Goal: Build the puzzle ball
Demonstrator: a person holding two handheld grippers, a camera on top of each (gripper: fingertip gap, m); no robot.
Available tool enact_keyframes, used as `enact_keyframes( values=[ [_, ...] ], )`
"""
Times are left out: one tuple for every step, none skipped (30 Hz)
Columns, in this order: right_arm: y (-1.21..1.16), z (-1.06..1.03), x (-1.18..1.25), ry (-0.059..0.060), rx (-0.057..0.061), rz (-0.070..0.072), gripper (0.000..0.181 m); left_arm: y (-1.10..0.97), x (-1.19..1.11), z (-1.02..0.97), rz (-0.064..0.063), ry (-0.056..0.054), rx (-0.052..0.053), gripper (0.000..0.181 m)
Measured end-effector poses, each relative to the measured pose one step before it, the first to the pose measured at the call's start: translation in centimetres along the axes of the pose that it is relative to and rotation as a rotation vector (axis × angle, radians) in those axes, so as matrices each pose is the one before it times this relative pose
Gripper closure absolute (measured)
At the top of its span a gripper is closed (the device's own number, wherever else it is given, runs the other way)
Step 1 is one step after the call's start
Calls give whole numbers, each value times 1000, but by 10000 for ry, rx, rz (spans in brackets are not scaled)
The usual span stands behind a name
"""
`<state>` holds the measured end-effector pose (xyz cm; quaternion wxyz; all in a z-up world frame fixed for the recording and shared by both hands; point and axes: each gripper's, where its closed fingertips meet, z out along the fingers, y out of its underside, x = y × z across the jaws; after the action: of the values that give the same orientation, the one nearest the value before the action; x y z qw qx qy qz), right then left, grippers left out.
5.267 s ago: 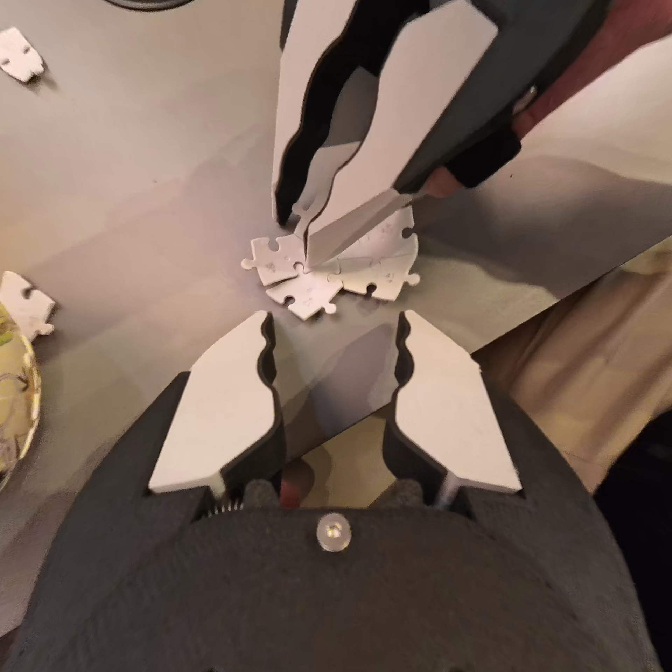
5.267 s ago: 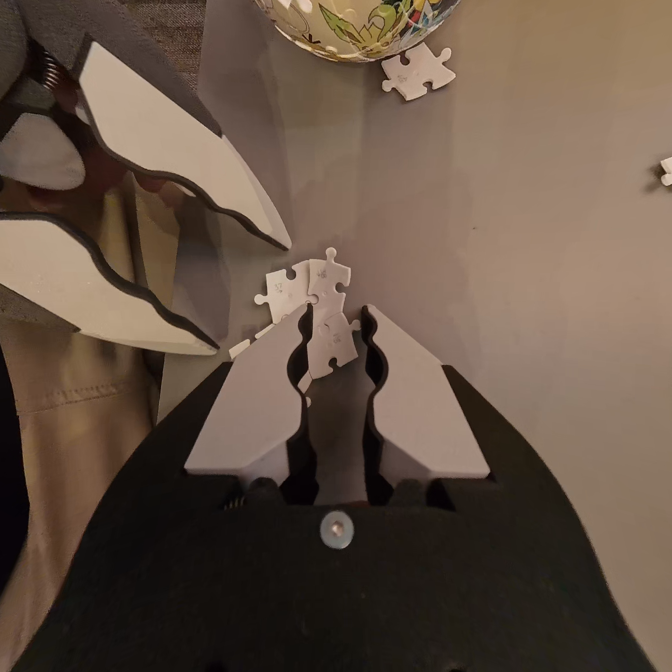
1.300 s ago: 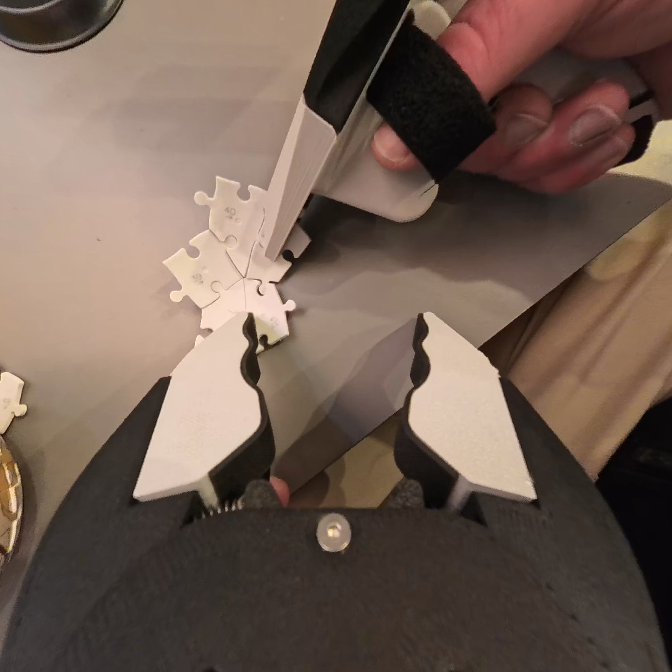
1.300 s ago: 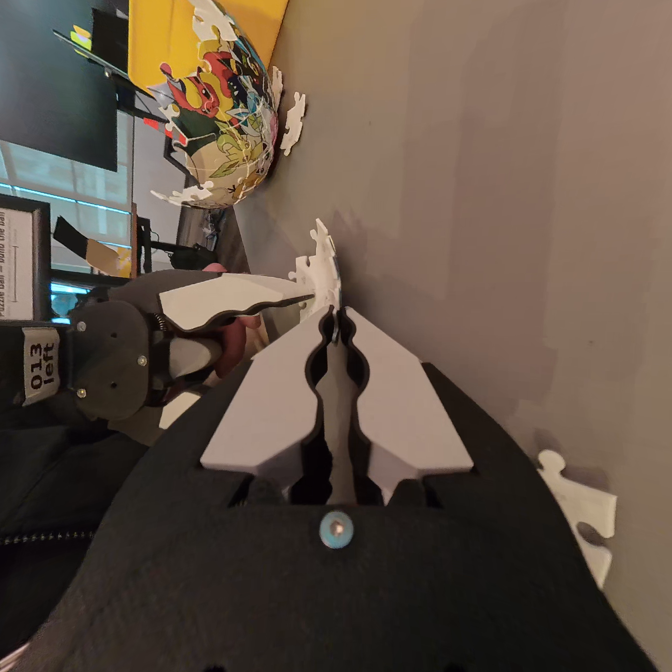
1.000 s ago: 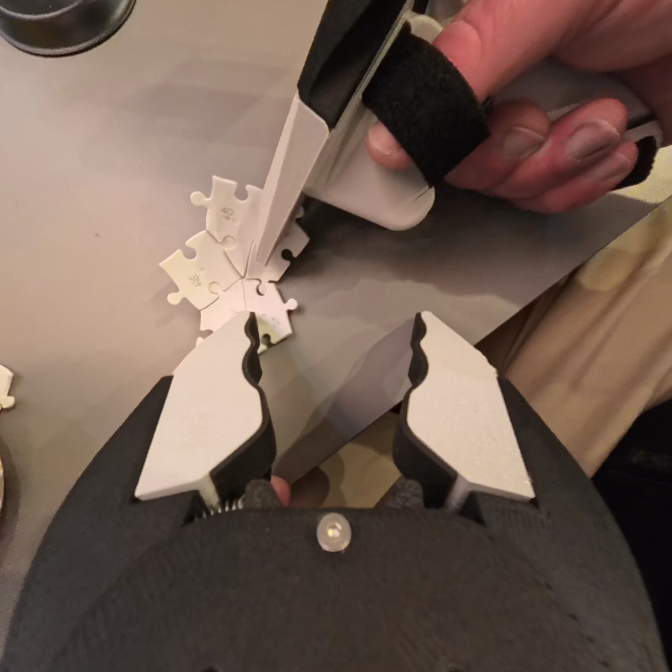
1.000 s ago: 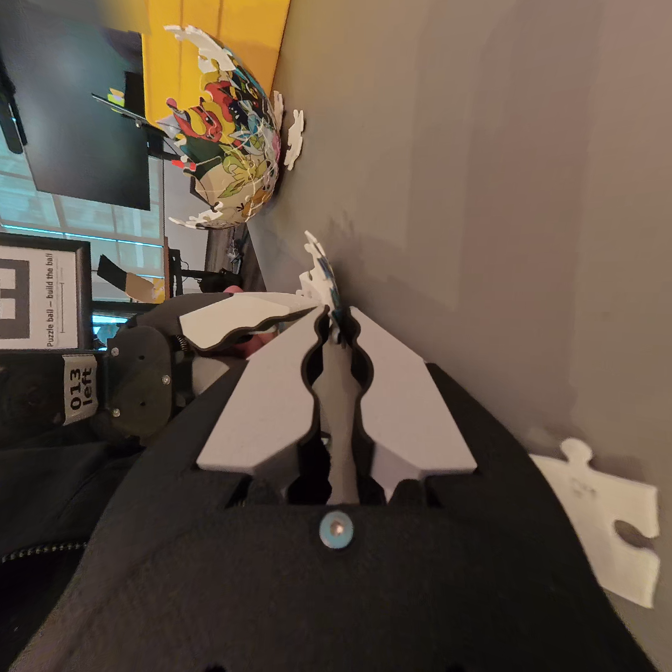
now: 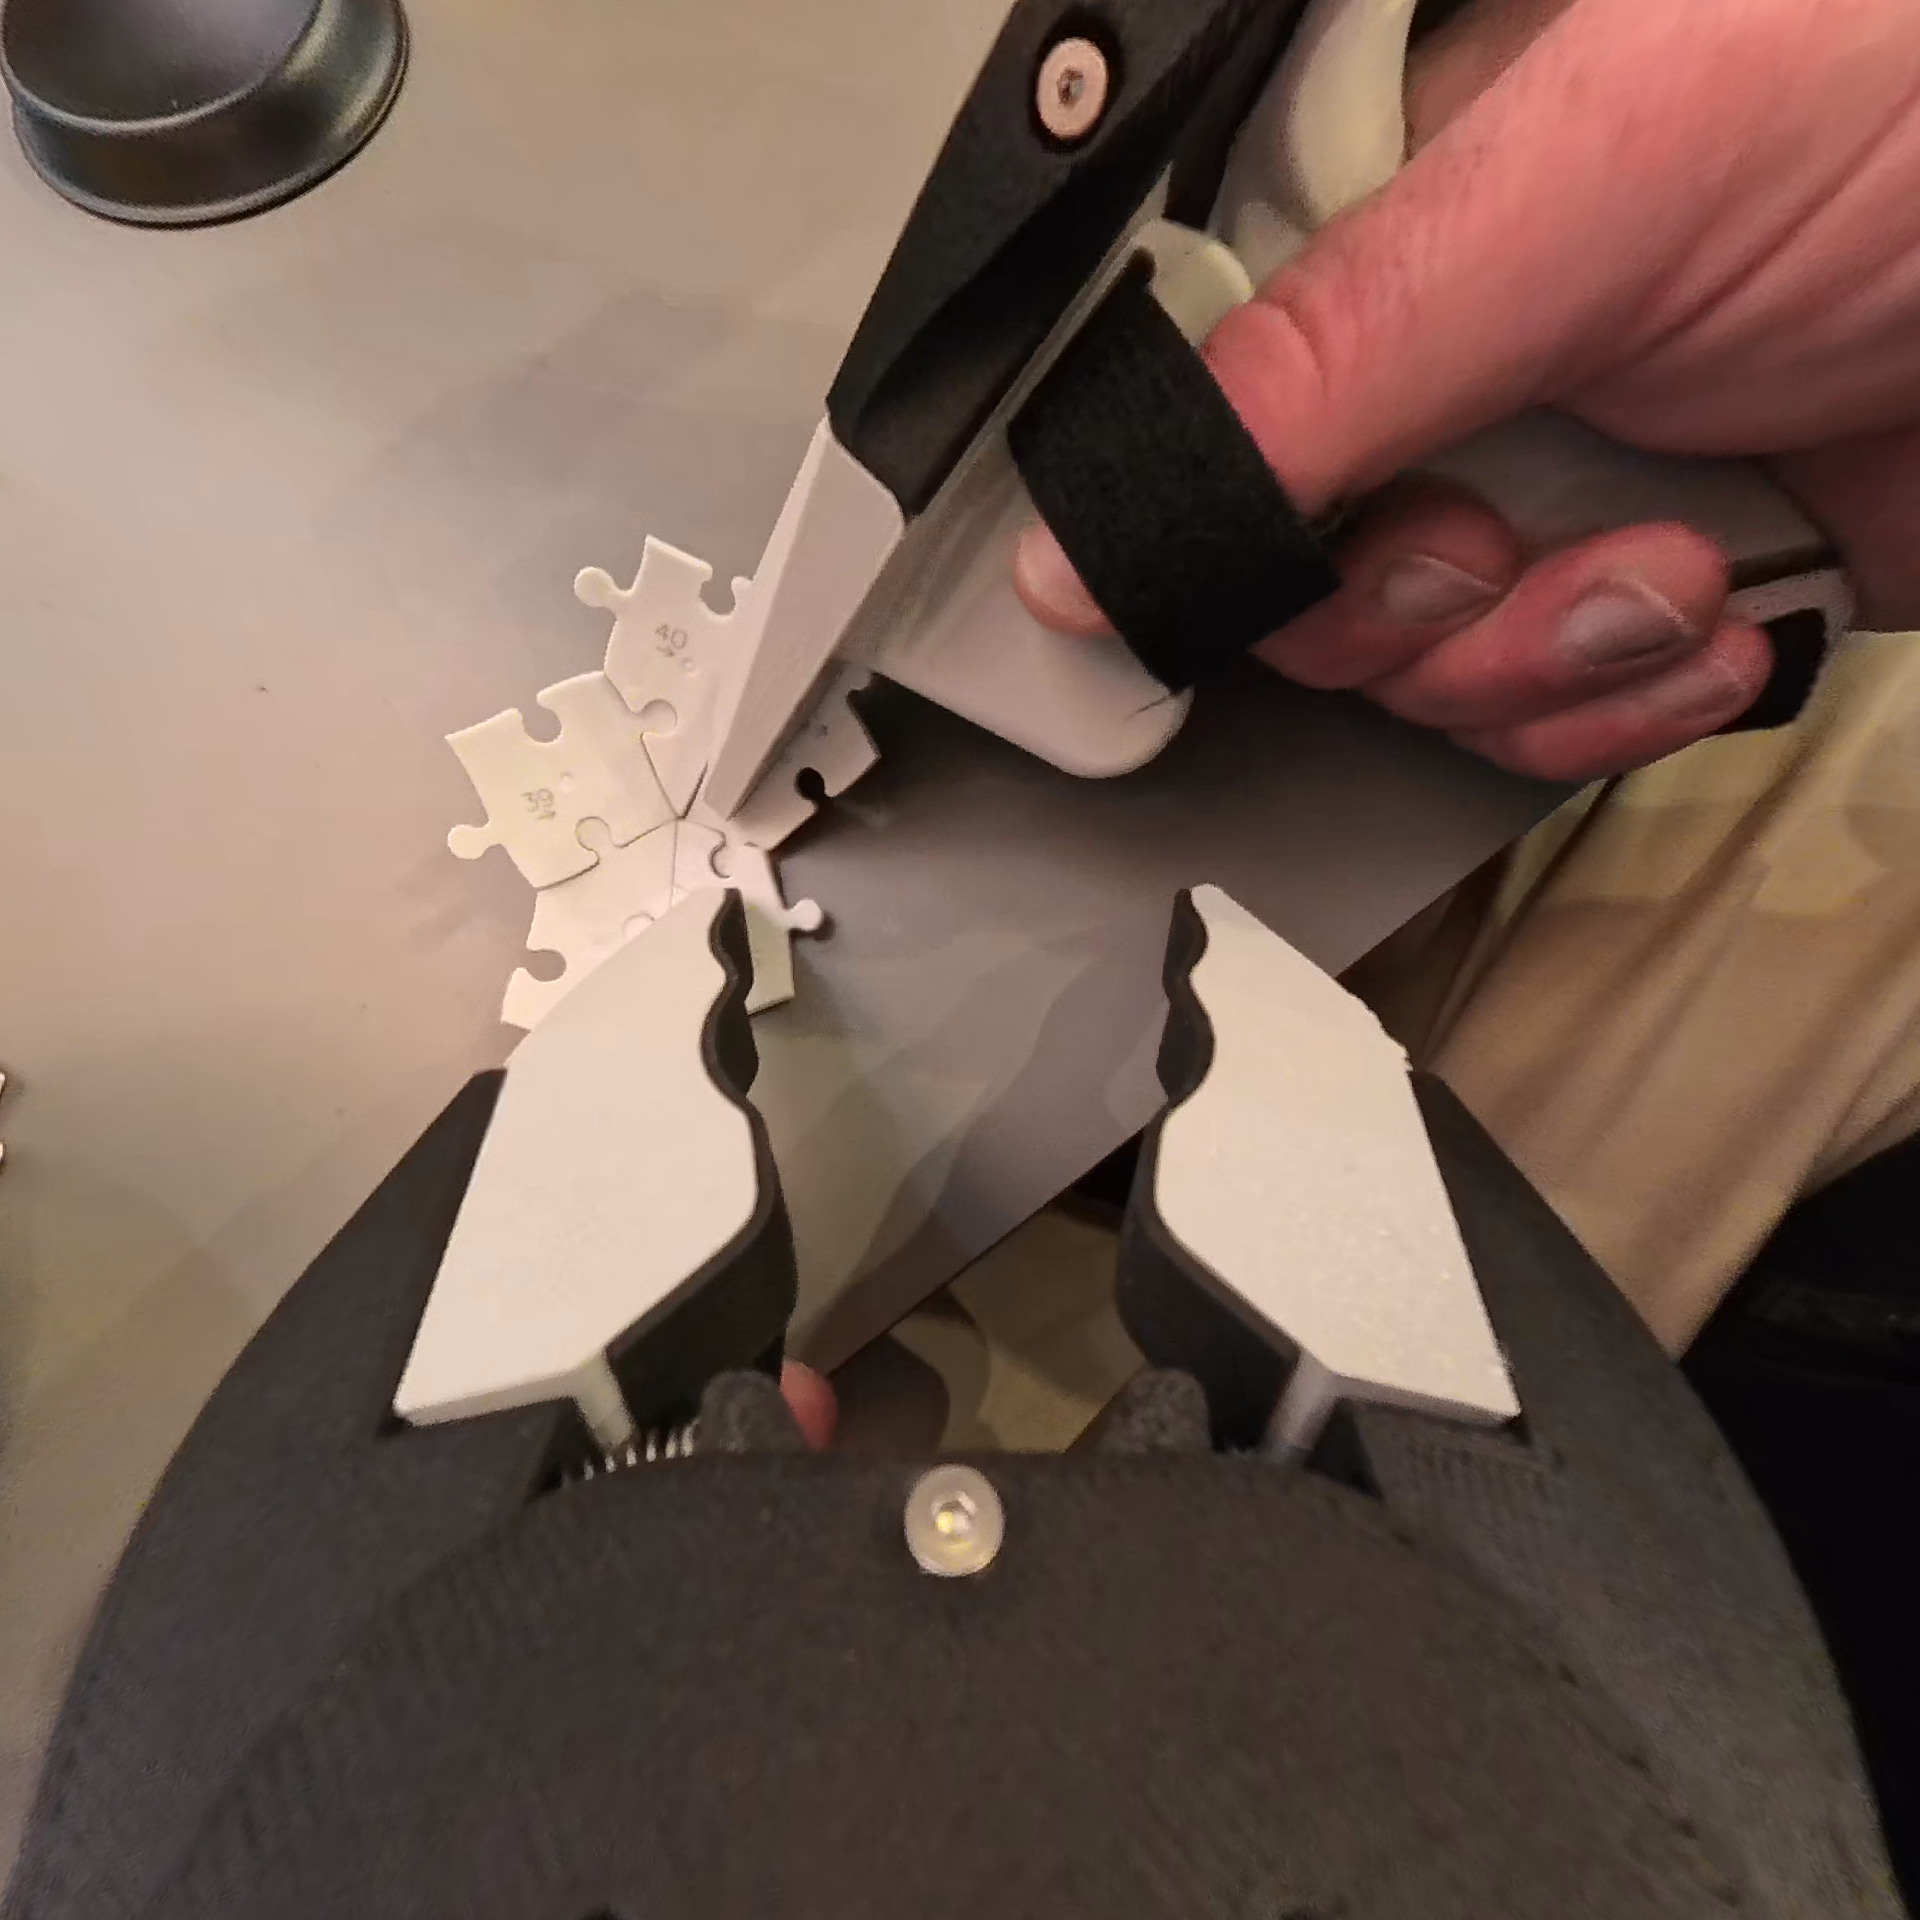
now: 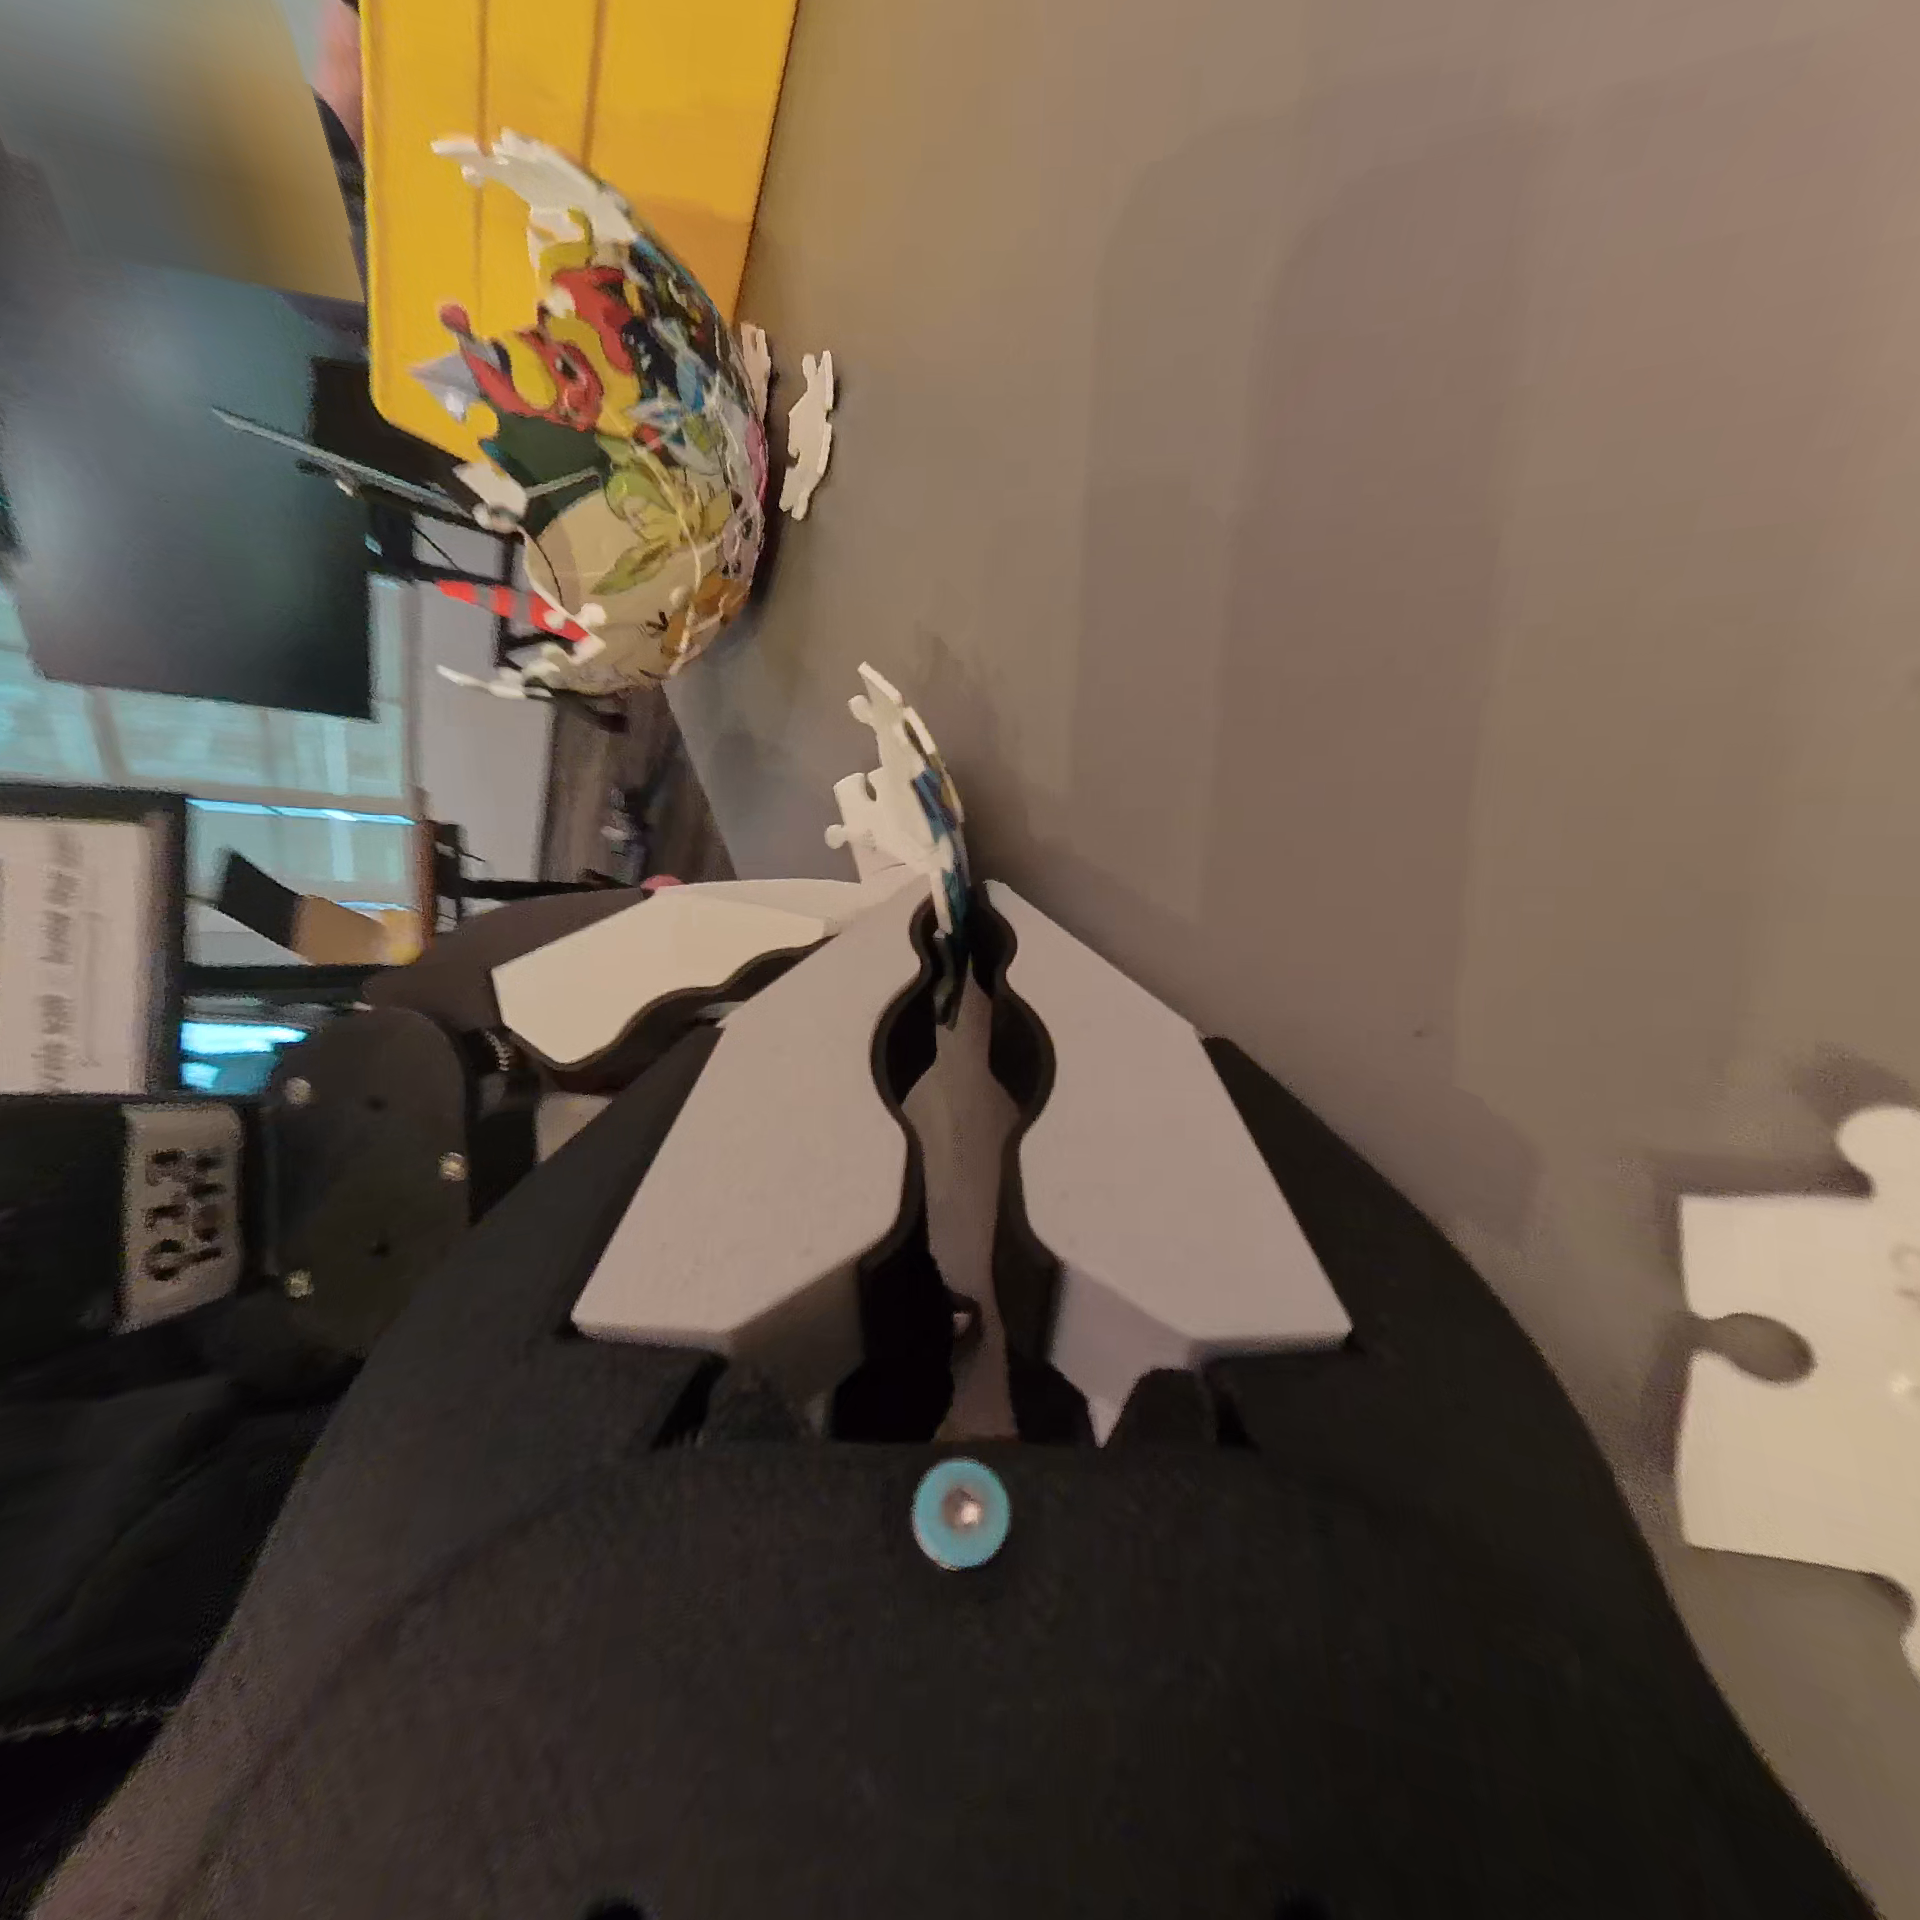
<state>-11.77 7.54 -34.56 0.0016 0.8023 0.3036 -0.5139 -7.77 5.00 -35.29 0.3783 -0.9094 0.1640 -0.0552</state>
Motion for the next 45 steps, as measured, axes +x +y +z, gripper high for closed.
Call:
enact_keyframes(
  values=[
    [49, 19, -21, 179, -92, -424, 181, -7, 18, -1, 6, -2, 12, 105],
    [14, -9, 3, 111, -118, -472, 181, -9, 15, 2, 5, 10, 34, 105],
    [-5, 3, 11, 97, -110, -488, 180, -4, -1, 6, 9, 6, 21, 106],
    [-32, 12, -27, 7, -49, 8, 181, 8, -25, -7, -8, -2, 0, 106],
    [-22, 18, 7, 40, 10, -28, 181, 7, -40, -7, -14, -10, 2, 106],
    [15, -5, -21, 32, 12, 45, 181, 5, -17, -3, -6, -9, -2, 107],
    [10, -3, -26, -62, 40, 344, 181, -5, -73, -14, -26, -27, 10, 109],
    [33, 32, -12, -187, 83, 425, 181, -6, -39, 1, -2, -10, 10, 109],
    [59, 47, -37, -327, 70, 520, 181, 1, -6, -3, 15, -6, 2, 110],
    [6, -25, -35, -185, 12, 309, 181, -8, 9, -12, 23, 8, 9, 110],
    [76, 25, -7, 131, -65, -268, 181, -14, -21, -8, 4, -1, 15, 111],
    [93, 71, -69, -14, -41, -10, 181, -7, -57, -4, 3, -40, 17, 112],
    [7, 28, -59, -128, 16, 191, 181, -11, -65, -5, -7, -23, 28, 114],
    [20, -21, -5, -52, -24, 81, 181, -8, -24, -11, -4, -8, 10, 114],
    [8, -7, -15, -50, -12, 59, 181, 4, 1, -5, 0, -1, 2, 115],
    [-1, -7, 1, -13, 0, -5, 181, -8, -3, -1, 5, 12, 15, 115],
    [-3, 35, 10, 79, 28, -154, 181, 21, -44, -11, -18, 13, -13, 114],
    [20, 60, -6, 136, 1, -322, 181, 20, -62, -18, -24, 4, 2, 115],
    [50, 46, -43, 41, -40, -222, 181, 10, -23, -26, 9, 11, 27, 115],
    [62, 49, -143, -147, -80, 44, 179, -6, 3, -19, -11, 28, 19, 115],
    [5, 6, -77, -113, -40, 90, 178, 6, -32, 3, -4, -21, -14, 115],
    [26, 5, -52, -29, -35, -62, 177, 7, -6, 4, 39, -25, 0, 116],
    [71, 13, -59, -6, -63, -133, 177, -14, 19, -17, 15, 20, 27, 116],
    [36, 36, -44, 13, -37, -103, 177, -10, -9, -16, -13, 10, 20, 116],
    [29, 73, 75, 143, -30, -183, 178, -31, -21, -13, -3, -8, 26, 118],
    [197, 144, 53, 183, -169, -327, 180, -15, -5, -24, 16, -3, 15, 119],
    [-55, 73, -13, 53, -22, -148, 181, -6, 11, -11, -26, 23, 7, 118],
    [-37, 24, -12, -39, 0, 69, 181, -34, 30, -14, -45, 54, 35, 117],
    [-7, -10, 5, -19, 3, 39, 181, -12, 101, -38, -14, 102, -11, 117],
    [-7, -8, -1, 9, 9, -10, 181, -9, 89, -66, -101, 116, -41, 116],
    [-8, 3, 1, -4, 3, 11, 181, -37, 36, -53, -123, 103, 2, 116],
    [-42, -20, 23, -20, 13, 57, 181, -3, -5, -48, -49, 90, 3, 117],
    [-91, -52, 19, -27, 44, 64, 181, -36, -47, -96, 6, 52, -2, 118],
    [-128, -74, -53, -58, 76, 29, 180, -196, -103, -189, 42, -17, 67, 117],
    [-55, -65, -58, -61, 37, 23, 180, -406, -126, -331, 29, -43, 171, 117],
    [-53, -42, -95, -68, 34, 5, 180, -512, -226, -376, -3, -80, 235, 118],
    [-69, -52, -75, -51, 44, -12, 181, -462, -285, -383, -10, -107, 236, 118],
    [-27, -50, -81, -49, 30, -22, 180, -332, -381, -345, 19, -144, 147, 117],
    [13, -26, -68, -30, 2, -39, 180, -426, -507, -410, 50, -234, 213, 116],
    [-21, -42, -111, -39, 35, -61, 181, -495, -472, -407, 11, -222, 275, 115],
    [-28, -83, -176, -92, 35, -75, 181, -382, -382, -315, -36, -158, 153, 112],
    [-148, -188, -249, -131, 109, -132, 181, -231, -262, -242, -14, -102, 49, 109],
    [-308, -297, -216, -128, 177, -161, 181, -298, -295, -283, -25, -142, 119, 107],
    [-233, -322, -74, -74, 90, -98, 181, -531, -358, -364, -82, -185, 273, 106],
    [-323, -376, -147, -125, 126, -87, 181, -551, -168, -331, -133, -46, 260, 106]
  ],
)
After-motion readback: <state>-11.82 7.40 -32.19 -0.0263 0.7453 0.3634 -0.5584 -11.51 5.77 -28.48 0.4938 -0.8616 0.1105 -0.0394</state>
